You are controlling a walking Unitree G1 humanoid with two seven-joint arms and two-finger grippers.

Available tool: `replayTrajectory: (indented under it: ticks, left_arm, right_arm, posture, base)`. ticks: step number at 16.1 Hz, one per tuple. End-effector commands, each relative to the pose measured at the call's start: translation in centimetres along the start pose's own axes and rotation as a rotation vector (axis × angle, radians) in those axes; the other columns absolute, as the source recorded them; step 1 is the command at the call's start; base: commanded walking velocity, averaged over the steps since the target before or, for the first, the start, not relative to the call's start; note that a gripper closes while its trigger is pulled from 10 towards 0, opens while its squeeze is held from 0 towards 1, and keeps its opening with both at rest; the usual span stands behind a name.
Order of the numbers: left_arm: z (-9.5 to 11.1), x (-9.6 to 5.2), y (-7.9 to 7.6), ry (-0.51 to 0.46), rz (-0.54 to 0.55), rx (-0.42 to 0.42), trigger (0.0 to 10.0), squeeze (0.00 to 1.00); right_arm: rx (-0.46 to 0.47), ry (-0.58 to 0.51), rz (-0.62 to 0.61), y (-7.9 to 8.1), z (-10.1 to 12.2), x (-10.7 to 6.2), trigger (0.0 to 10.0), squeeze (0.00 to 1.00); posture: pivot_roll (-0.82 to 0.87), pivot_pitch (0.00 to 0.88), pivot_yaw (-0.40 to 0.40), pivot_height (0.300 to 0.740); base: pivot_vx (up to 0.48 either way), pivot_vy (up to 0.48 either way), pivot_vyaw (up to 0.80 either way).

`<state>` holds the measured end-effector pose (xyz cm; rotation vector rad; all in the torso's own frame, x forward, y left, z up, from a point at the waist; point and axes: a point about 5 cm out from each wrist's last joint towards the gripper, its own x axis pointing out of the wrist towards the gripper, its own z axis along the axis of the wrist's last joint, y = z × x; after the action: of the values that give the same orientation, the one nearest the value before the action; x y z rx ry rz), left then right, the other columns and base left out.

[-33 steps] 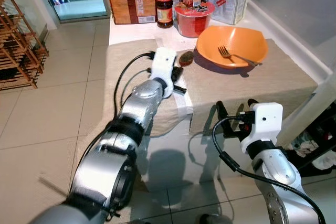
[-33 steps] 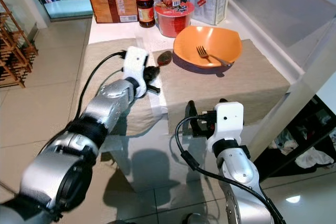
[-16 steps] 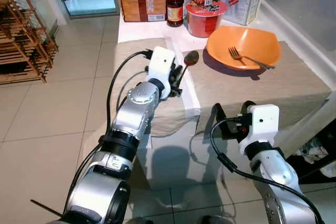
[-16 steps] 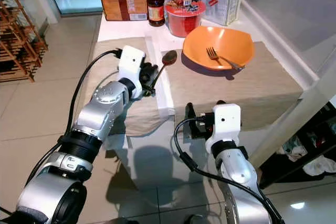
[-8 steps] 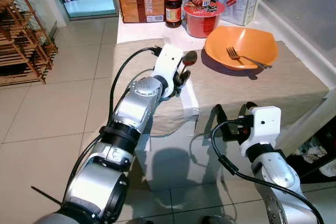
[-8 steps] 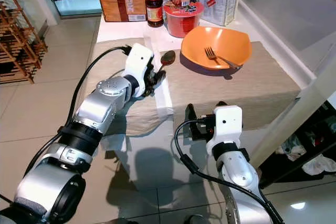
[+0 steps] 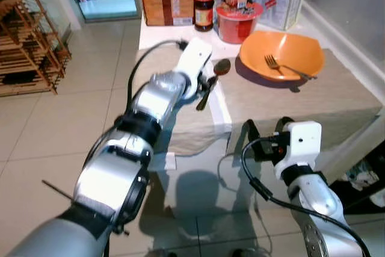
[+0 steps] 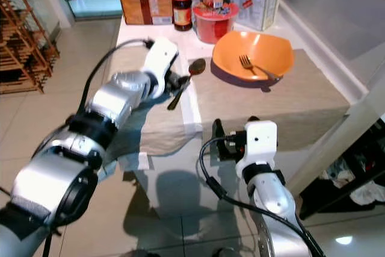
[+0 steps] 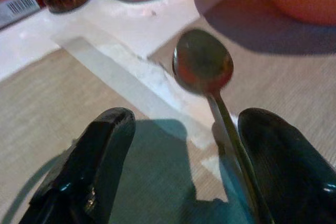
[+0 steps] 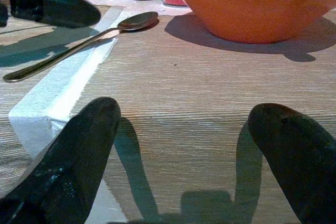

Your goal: Setting the table

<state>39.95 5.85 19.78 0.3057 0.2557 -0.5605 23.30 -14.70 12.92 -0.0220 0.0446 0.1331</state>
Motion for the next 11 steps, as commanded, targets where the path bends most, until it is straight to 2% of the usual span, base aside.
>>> replayTrajectory:
  ticks: [1,2,5,7,11]
  left_arm:
    - [0.3,0.2,0.0,0.009,-0.017,-0.028,10.0,0.00]
    - [0.3,0.2,-0.1,0.010,-0.022,-0.031,10.0,0.00]
    - [0.6,0.7,-1.0,0.024,-0.076,-0.152,10.0,0.00]
    - [0.8,0.8,-1.4,0.025,-0.099,-0.195,10.0,0.00]
    - [1.0,1.1,-1.8,0.034,-0.104,-0.197,10.0,0.00]
  right_arm:
    - [0.003,-0.001,0.001,0.2,0.1,0.0,10.0,0.00]
    - [0.002,-0.001,0.000,0.1,0.1,-0.1,10.0,0.00]
    - [-0.001,0.001,-0.002,0.1,0.1,-0.1,10.0,0.00]
    - [-0.002,0.002,-0.002,0.1,0.1,-0.2,10.0,0.00]
    - [-0.003,0.002,0.000,0.1,0.1,-0.1,10.0,0.00]
  posture:
    - [-0.14,0.020,0.078,0.740]
    - [-0.14,0.020,0.077,0.740]
    - [-0.14,0.023,0.077,0.740]
    - [-0.14,0.024,0.077,0.740]
    - [-0.14,0.028,0.079,0.740]
  base:
    - [0.000,0.000,0.00]
    - [0.000,0.000,0.00]
    - [0.000,0.000,0.00]
    - [0.000,0.000,0.00]
    - [0.000,0.000,0.00]
